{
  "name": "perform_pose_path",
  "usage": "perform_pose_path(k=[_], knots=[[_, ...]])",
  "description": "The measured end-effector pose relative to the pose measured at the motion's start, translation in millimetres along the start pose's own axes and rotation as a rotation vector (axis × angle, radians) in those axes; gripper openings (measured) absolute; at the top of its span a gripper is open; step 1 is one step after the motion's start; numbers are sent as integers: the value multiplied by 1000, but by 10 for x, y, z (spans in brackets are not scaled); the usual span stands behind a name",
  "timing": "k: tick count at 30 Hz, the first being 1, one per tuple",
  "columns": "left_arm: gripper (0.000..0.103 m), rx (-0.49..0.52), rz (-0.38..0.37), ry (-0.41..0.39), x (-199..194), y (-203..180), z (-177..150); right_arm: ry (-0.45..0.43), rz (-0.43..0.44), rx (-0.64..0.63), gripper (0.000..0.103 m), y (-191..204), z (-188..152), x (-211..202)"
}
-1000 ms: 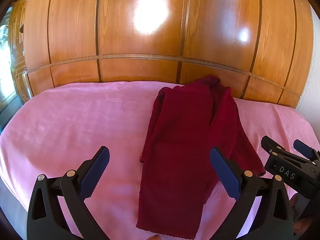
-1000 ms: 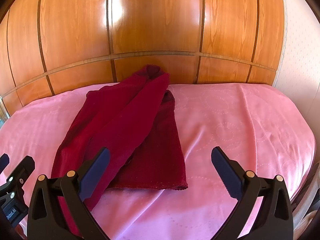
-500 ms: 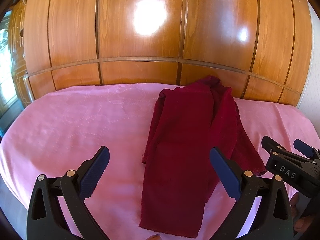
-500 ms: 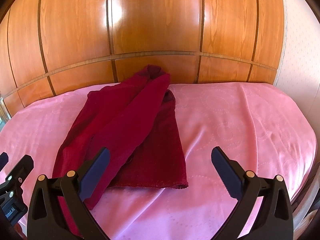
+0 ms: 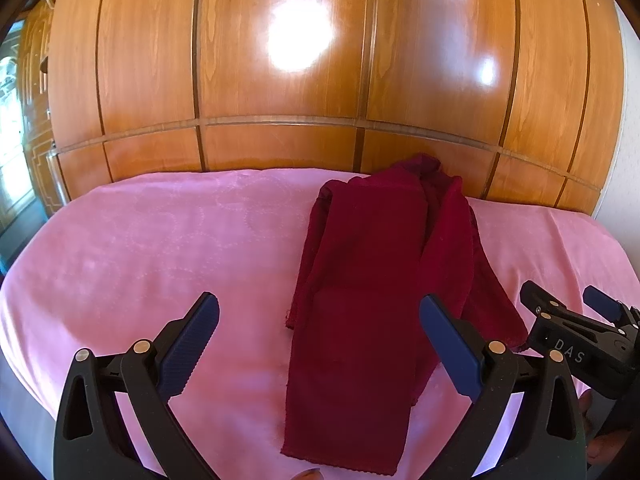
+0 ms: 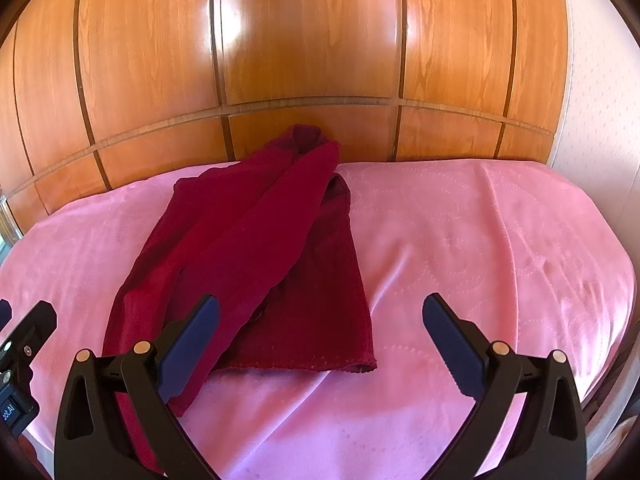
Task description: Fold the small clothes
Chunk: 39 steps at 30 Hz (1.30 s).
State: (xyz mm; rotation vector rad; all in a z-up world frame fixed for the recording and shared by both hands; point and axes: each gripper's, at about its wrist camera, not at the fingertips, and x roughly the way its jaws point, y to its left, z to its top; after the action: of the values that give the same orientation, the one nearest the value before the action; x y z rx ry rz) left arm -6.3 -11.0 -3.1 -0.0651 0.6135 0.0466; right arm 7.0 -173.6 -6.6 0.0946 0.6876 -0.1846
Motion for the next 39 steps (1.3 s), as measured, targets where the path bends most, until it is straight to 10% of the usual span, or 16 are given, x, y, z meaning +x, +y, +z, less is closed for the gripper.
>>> perform_pose_path(k=[24,33,39], knots=[[99,1,5,54,170,20,-83,68,33,52,101,-149,-94,212],[99,101,-9,125,386,43,-378,134,187,187,101,-392,-99,402],[99,91,-116,203,454,106,-633,216,321,235,69,-306,4,749]])
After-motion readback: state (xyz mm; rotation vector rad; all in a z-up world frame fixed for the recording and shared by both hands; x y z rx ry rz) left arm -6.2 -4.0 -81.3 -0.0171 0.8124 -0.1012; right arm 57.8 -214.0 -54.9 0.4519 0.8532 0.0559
